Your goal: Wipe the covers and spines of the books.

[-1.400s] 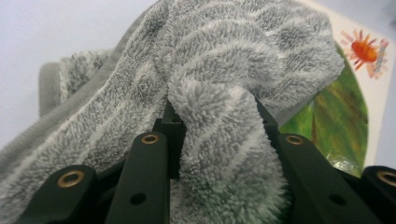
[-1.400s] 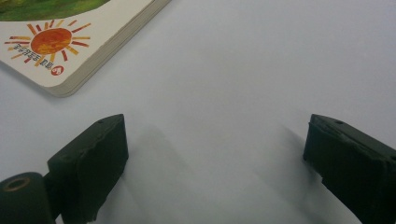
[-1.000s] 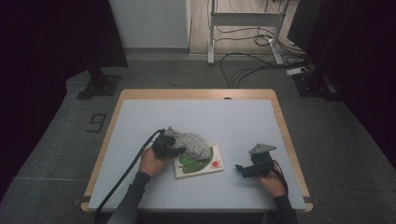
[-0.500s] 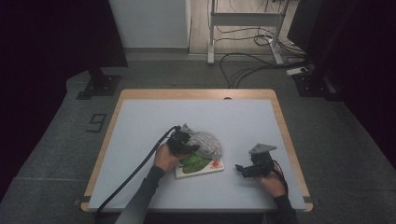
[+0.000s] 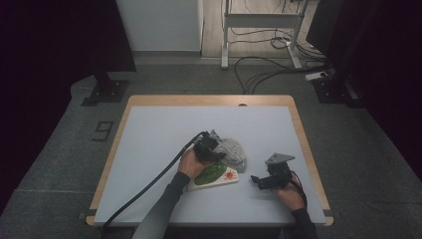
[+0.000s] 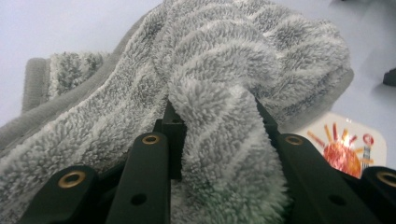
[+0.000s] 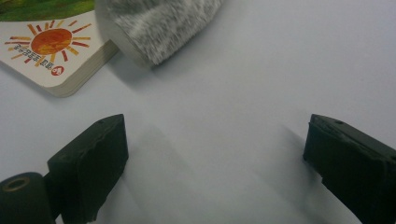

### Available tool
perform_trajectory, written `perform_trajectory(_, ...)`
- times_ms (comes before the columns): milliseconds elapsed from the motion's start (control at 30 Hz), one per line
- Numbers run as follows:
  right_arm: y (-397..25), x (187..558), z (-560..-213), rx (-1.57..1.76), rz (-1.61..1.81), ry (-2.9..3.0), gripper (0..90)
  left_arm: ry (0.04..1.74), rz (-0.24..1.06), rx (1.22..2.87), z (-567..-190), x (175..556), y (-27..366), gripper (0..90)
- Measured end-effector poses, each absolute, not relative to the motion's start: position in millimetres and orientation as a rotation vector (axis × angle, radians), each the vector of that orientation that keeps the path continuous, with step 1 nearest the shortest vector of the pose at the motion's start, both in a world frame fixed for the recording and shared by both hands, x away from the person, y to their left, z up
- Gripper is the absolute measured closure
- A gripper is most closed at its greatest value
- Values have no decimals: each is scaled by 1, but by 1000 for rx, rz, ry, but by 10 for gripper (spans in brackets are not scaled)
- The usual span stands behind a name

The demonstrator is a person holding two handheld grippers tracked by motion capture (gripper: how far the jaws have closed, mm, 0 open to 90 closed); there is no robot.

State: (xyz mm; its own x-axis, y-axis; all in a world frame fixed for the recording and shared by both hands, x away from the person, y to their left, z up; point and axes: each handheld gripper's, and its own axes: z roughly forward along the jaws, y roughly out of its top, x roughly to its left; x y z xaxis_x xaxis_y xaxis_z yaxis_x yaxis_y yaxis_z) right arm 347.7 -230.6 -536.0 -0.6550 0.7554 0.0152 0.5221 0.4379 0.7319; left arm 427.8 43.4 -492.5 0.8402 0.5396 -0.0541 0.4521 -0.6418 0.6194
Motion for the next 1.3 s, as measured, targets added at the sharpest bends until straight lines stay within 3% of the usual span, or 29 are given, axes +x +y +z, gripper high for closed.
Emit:
perform_trajectory(367,-231,348,-536,1097,1047,2379,56,711,157,2363,-495,432,28,676)
perform_trajectory(1300,-230,347,-536,1098,1047,2379,56,597,109,2396,-495,400,22,673)
